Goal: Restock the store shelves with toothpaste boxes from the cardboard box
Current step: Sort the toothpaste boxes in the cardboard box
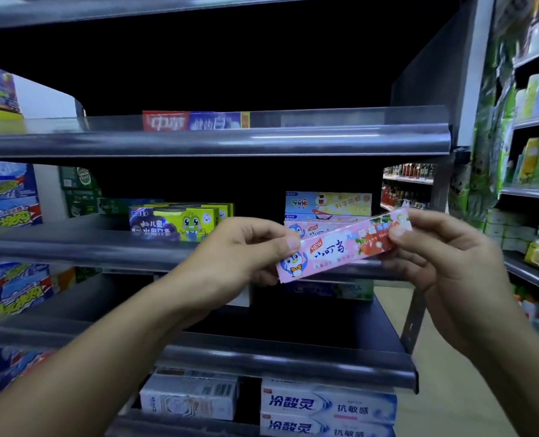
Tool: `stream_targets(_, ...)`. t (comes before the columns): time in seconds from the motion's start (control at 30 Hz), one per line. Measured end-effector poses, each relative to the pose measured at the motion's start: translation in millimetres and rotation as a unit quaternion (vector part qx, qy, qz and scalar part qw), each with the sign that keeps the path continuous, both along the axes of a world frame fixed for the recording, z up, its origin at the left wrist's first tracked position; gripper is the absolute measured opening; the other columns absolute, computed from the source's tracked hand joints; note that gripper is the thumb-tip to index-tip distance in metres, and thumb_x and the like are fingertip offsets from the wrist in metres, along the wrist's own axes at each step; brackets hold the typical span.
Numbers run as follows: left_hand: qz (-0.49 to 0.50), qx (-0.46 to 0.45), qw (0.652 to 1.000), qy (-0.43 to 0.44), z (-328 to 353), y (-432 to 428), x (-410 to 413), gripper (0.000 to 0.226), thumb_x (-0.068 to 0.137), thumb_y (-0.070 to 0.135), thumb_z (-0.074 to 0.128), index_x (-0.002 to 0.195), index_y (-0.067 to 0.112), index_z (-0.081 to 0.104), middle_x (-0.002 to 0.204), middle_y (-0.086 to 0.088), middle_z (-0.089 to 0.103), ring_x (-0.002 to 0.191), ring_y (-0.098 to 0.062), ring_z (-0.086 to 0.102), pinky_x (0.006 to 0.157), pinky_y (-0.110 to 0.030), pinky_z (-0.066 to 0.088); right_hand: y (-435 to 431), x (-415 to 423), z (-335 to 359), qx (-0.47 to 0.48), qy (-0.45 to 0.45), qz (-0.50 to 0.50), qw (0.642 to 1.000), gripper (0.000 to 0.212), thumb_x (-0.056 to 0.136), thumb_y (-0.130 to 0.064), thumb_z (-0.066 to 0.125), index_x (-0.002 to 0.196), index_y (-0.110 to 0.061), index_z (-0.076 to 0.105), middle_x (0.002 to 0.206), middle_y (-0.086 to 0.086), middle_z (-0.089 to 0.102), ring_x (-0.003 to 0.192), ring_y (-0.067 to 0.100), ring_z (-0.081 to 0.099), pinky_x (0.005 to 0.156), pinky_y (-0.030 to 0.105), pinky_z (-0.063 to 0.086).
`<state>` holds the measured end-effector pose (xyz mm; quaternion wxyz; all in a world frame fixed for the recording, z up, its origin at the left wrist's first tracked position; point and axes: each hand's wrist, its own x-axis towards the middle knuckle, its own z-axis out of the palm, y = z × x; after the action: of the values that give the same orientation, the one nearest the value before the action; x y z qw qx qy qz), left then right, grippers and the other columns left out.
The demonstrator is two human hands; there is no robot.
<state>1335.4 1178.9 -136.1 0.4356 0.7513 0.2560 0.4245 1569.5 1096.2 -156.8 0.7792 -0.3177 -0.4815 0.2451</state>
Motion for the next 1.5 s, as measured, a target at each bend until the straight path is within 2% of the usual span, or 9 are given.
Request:
stream_targets(0.17,0.043,-0.063,0.988,-0.135,-17.2,1.8,5.0,0.048,0.055,0.031,0.089,0.091,0.004,0.073,0.089,-0.021,0.077,0.077,-0.023,0.074,0.072,-0.027,0.062,8.3,11.4,-12.4,0.011,0.053,-0.021,0.998,0.02,0.072,-0.008,0.076,0.091,-0.012,0.074,0.088,0.014,0.077,0.081,0.026,0.077,0.066,0.028,0.061)
stream_targets(0.3,0.069,-0.033,0.985,-0.156,-7.3,11.9,21.9,0.012,0.073,0.007,0.086,0.076,0.008,0.075,0.075,-0.017,0.075,0.068,-0.022,0.07,0.067,-0.024,0.06,16.9,13.4,-7.2,0.011,0.072,-0.034,0.997,0.024,0.072,-0.007,0.075,0.094,-0.005,0.066,0.091,0.017,0.078,0.087,0.028,0.077,0.072,0.029,0.062)
stream_targets(0.53,0.196,0.069,0.975,-0.081,37.5,68.9,40.3,0.016,0.077,0.018,0.089,0.066,0.021,0.078,0.064,0.002,0.071,0.062,-0.015,0.059,0.065,-0.031,0.047,45.3,28.1,41.2,-0.037,-0.093,-0.166,0.981,0.016,0.08,-0.009,0.084,0.087,-0.013,0.07,0.082,0.007,0.079,0.081,0.025,0.077,0.071,0.033,0.064)
stream_targets(0.73,0.249,0.1,0.96,0.08,28.6,99.4,45.3,0.012,0.071,0.03,0.092,0.074,0.024,0.082,0.072,0.006,0.077,0.074,-0.017,0.068,0.079,-0.034,0.058,77.8,48.9,34.2,-0.154,-0.247,-0.281,0.914,0.024,0.073,-0.023,0.092,0.071,-0.027,0.068,0.074,-0.002,0.073,0.07,0.018,0.068,0.077,0.043,0.06)
stream_targets(0.9,0.224,0.094,0.962,0.121,24.2,107.8,43.8,0.011,0.072,0.026,0.092,0.072,0.024,0.082,0.07,0.005,0.077,0.066,-0.015,0.07,0.07,-0.028,0.055,82.0,56.1,24.5,-0.172,-0.257,-0.269,0.912,0.027,0.074,-0.021,0.092,0.066,-0.029,0.068,0.064,-0.008,0.074,0.067,0.018,0.072,0.077,0.049,0.062)
stream_targets(1.07,0.215,0.077,0.964,0.138,25.8,113.0,48.2,0.014,0.071,0.023,0.092,0.066,0.026,0.079,0.066,0.001,0.076,0.061,-0.015,0.071,0.06,-0.024,0.05,83.8,59.5,28.8,-0.213,-0.276,-0.284,0.893,0.024,0.07,-0.023,0.094,0.065,-0.013,0.074,0.065,0.004,0.074,0.074,0.032,0.074,0.079,0.054,0.061)
stream_targets(1.3,0.221,0.038,0.965,0.138,32.4,118.7,60.5,0.013,0.075,0.009,0.089,0.077,0.005,0.077,0.071,-0.009,0.077,0.057,-0.022,0.071,0.049,-0.023,0.05,95.5,60.6,44.7,-0.252,-0.348,-0.311,0.848,0.028,0.074,-0.022,0.092,0.062,-0.009,0.07,0.063,0.005,0.07,0.062,0.022,0.066,0.061,0.029,0.051)
stream_targets(1.37,0.223,0.028,0.965,0.139,33.2,120.1,62.9,0.014,0.075,0.01,0.089,0.078,0.005,0.077,0.07,-0.007,0.077,0.054,-0.02,0.069,0.044,-0.02,0.046,97.8,60.0,46.3,-0.258,-0.364,-0.322,0.835,0.03,0.075,-0.024,0.091,0.063,-0.008,0.069,0.064,0.005,0.07,0.066,0.024,0.068,0.064,0.032,0.055)
stream_targets(1.5,0.225,0.016,0.966,0.127,30.7,124.5,66.9,0.014,0.074,0.009,0.09,0.078,0.005,0.077,0.076,-0.012,0.078,0.06,-0.026,0.071,0.062,-0.035,0.062,102.7,59.8,43.6,-0.269,-0.371,-0.336,0.823,0.031,0.075,-0.026,0.091,0.063,-0.009,0.068,0.069,0.007,0.071,0.071,0.028,0.072,0.074,0.041,0.061)
